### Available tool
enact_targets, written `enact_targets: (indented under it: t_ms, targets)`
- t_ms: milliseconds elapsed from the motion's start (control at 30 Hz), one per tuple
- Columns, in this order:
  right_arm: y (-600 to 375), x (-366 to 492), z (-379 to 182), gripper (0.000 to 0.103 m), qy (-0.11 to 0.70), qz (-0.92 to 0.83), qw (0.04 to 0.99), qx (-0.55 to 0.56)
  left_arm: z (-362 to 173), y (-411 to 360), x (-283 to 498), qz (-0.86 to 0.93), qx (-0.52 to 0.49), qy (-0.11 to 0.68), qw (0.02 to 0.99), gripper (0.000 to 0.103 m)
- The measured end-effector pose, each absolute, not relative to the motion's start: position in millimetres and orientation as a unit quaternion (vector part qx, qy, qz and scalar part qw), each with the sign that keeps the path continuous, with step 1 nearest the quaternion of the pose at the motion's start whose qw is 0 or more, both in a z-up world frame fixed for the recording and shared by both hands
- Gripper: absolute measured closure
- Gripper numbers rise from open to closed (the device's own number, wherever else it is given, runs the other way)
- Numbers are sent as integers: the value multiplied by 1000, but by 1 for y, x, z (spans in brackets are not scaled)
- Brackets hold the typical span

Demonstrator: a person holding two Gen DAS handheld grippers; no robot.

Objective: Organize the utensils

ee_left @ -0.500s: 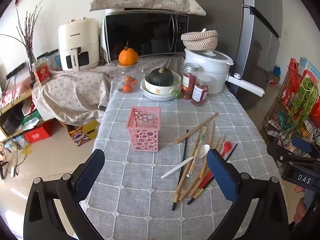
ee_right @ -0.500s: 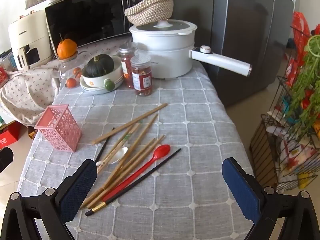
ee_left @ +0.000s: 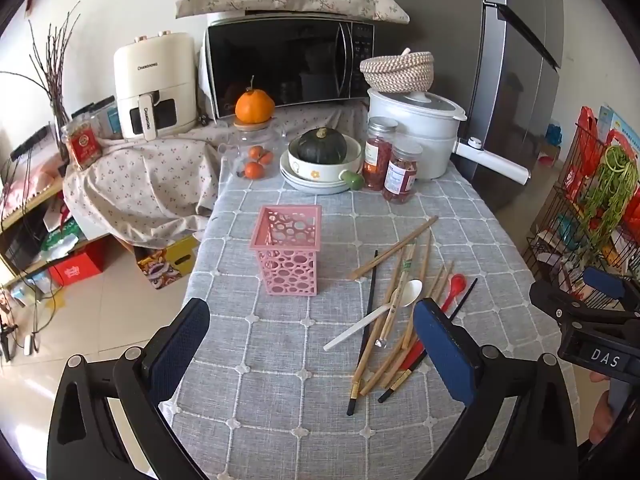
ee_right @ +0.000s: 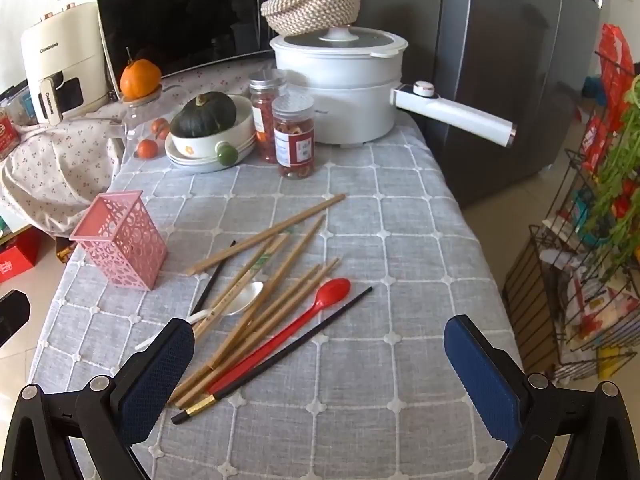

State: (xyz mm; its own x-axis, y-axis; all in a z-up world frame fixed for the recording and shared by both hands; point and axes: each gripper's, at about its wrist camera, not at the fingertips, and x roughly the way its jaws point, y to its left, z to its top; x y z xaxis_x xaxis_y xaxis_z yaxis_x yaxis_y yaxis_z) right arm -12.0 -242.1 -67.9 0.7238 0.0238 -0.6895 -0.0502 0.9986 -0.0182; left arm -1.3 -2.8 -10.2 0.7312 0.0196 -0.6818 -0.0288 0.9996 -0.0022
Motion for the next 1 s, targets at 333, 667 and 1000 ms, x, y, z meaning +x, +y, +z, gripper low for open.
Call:
enact_targets:
  t_ms: [333, 667, 1000]
  targets:
    - [-242, -11, -68, 0, 373, 20, 927, -16, -14, -2, 1, 13, -8, 373, 928, 0]
    - [-240, -10, -70, 0, 377, 20, 926, -15, -15, -4, 2, 14, -8, 375, 927, 0]
    - [-239, -9, -72, 1, 380, 20, 925, -12, -13, -3, 3, 14, -9, 376, 926, 0]
